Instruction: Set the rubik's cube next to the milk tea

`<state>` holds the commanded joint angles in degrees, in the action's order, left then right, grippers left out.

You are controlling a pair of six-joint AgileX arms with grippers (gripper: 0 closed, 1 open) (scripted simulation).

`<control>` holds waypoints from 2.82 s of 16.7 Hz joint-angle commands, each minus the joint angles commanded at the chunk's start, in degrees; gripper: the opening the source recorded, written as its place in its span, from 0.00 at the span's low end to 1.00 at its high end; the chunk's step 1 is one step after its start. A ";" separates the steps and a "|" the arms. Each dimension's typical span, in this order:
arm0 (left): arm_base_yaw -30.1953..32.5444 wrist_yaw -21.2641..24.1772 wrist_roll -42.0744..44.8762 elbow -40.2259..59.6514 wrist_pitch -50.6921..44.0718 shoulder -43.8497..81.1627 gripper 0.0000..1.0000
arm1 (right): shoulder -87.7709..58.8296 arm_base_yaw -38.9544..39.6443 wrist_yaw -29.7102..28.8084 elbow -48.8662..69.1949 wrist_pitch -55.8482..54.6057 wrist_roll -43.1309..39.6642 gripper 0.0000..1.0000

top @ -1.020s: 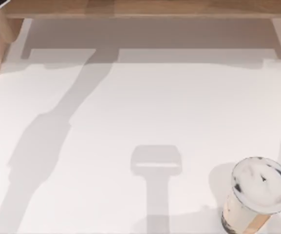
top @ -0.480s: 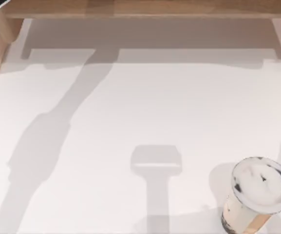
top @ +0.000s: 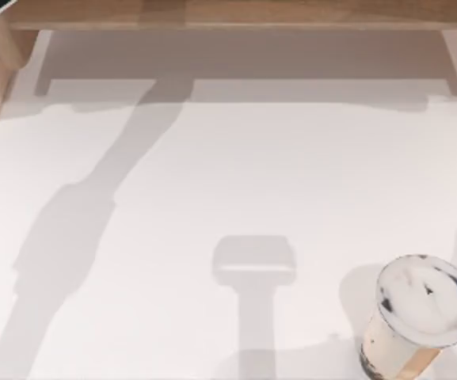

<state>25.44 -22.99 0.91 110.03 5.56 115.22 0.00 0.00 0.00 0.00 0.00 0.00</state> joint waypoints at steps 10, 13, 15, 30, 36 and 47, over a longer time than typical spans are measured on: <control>-0.98 -0.38 -0.44 0.68 -0.12 -0.56 0.00 | 0.00 0.00 0.00 0.00 0.00 0.00 1.00; -2.05 -0.39 -0.07 0.07 -1.31 -0.98 0.00 | 0.00 0.00 0.00 0.00 0.00 0.00 1.00; -2.03 -0.37 0.85 0.79 -2.10 -0.79 0.00 | 0.00 0.00 0.00 0.00 0.00 0.00 1.00; 5.71 -0.82 -11.61 4.78 -5.21 -6.39 0.00 | 0.00 0.00 0.00 0.00 0.00 0.00 1.00; 17.64 1.70 -34.92 -3.28 -20.94 -9.78 0.00 | 0.00 0.00 0.00 0.00 0.00 0.00 1.00; 30.18 19.72 -57.03 -29.57 -61.41 -7.63 0.00 | 0.00 0.00 0.00 0.00 0.00 0.00 1.00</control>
<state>55.62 -3.27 -56.12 80.46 -55.86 107.59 0.00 0.00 0.00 0.00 0.00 0.00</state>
